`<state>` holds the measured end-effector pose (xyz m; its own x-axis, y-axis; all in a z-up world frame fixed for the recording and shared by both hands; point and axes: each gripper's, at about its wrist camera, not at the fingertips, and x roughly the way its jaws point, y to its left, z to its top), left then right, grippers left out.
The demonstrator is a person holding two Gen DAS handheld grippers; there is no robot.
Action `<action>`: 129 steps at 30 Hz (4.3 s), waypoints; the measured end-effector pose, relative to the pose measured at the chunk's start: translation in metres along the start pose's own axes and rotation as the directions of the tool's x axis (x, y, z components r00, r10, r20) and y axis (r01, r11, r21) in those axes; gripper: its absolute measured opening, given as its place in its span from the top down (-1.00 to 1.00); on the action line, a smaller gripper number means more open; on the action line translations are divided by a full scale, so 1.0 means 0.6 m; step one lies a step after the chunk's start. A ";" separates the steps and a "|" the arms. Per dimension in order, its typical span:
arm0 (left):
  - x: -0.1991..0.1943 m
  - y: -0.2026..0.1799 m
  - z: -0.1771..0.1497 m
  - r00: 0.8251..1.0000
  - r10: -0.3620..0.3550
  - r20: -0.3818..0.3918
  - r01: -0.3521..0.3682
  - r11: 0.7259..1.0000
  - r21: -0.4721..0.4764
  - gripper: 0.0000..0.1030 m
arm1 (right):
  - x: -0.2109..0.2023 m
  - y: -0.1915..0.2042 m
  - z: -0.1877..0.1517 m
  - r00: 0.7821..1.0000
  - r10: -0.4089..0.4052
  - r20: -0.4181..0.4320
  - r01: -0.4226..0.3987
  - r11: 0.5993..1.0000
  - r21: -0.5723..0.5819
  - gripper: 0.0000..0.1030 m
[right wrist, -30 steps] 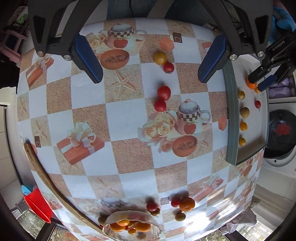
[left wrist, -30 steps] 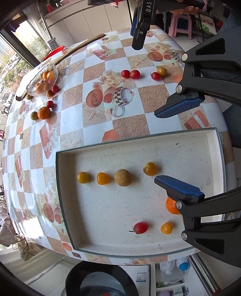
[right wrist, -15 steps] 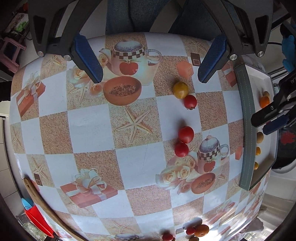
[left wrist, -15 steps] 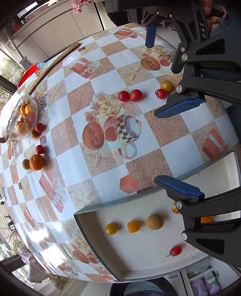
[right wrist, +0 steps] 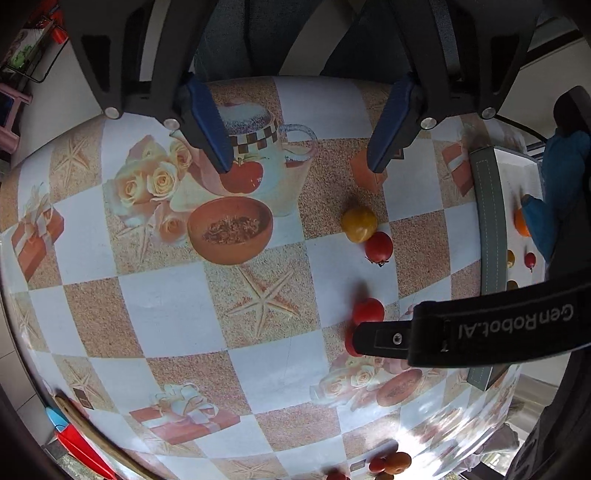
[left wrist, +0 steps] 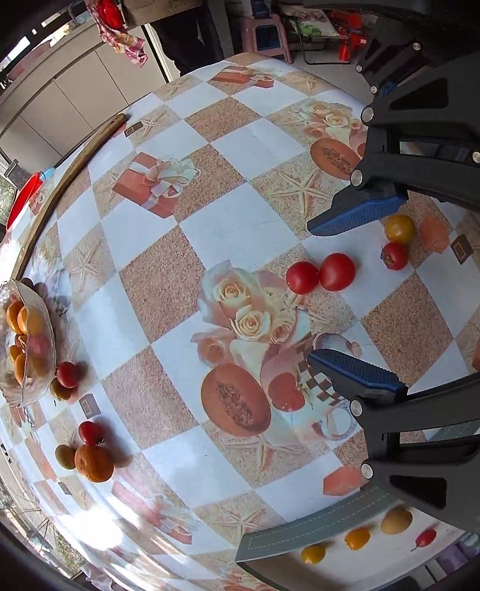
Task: Organize fruits
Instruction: 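Grasp a red tomato with the left tool while the right grasps a yellow tomato, then carry both tomatoes into the white tray and open both tools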
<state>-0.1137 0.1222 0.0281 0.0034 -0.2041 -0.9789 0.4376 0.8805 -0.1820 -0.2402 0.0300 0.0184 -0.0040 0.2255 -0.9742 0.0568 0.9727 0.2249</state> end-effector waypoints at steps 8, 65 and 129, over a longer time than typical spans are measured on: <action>0.019 -0.007 0.009 1.000 -0.015 -0.006 0.015 1.000 -0.016 0.48 | 0.010 -0.001 -0.014 0.998 0.049 0.050 -0.050 0.999 0.017 -0.37; -0.120 0.138 -0.108 0.979 -0.024 0.200 0.073 0.967 -0.244 0.62 | -0.087 0.003 0.087 0.996 0.014 0.093 -0.012 1.000 -0.020 0.55; -0.117 0.420 -0.181 0.944 0.309 0.111 -0.220 0.846 -0.485 -0.62 | 0.041 0.423 0.030 0.999 0.016 -0.046 -0.042 0.753 -0.657 -0.68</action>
<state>-0.1010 0.4049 0.0409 0.2381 0.0323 -0.9707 -0.0669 0.9976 0.0168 -0.2082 0.2814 0.0514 -0.0487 0.2430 -0.9688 -0.6133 0.7583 0.2210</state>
